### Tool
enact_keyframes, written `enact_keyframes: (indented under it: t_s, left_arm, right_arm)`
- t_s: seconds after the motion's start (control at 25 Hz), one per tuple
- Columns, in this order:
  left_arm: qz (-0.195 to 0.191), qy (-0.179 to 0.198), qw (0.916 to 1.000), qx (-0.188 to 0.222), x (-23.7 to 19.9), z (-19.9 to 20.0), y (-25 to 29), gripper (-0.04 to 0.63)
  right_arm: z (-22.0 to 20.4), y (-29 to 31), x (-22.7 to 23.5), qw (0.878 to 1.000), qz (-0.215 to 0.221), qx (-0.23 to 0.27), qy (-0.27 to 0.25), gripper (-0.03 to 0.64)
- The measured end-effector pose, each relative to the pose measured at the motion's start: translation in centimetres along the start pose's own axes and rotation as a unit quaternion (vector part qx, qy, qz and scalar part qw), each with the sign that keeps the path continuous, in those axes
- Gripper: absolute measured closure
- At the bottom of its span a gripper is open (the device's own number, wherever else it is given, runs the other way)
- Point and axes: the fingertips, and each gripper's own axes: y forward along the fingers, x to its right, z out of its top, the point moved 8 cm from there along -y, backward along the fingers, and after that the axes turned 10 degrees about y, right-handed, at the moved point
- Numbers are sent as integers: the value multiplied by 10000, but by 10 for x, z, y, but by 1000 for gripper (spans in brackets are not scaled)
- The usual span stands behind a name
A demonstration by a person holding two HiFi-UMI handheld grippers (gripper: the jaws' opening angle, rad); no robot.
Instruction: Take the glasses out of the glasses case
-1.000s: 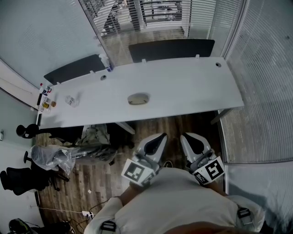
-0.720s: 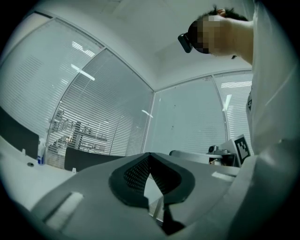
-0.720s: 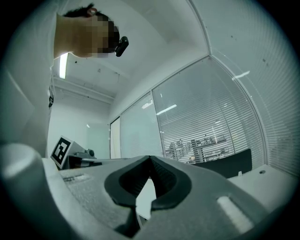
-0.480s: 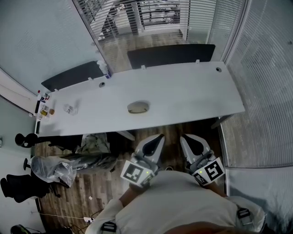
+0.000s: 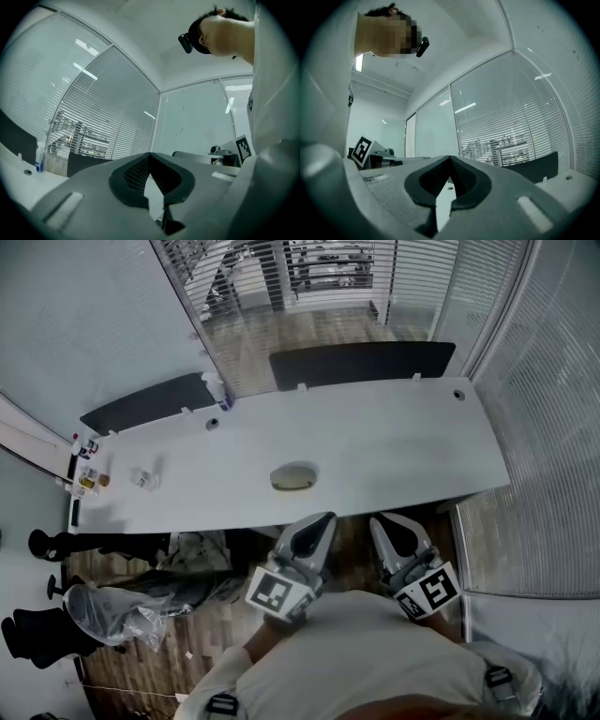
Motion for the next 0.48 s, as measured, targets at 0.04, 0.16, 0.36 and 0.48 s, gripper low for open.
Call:
enact_keyframes:
  t_s: [0.04, 0.16, 0.36, 0.48]
  left_arm:
    - [-20, 3, 10000, 4, -8, 2, 3, 592]
    - [-42, -13, 10000, 38, -35, 6, 9, 592]
    - [45, -41, 10000, 20, -79, 10, 12, 592]
    - [118, -107, 9999, 55, -104, 9, 12, 592]
  right_arm:
    - [1, 10, 1, 10000, 4, -7, -7, 615]
    - [2, 39, 3, 10000, 16, -13, -39, 615]
    - [2, 87, 4, 9999, 84, -77, -46, 615]
    - [-2, 114, 4, 9998, 161, -114, -74, 615]
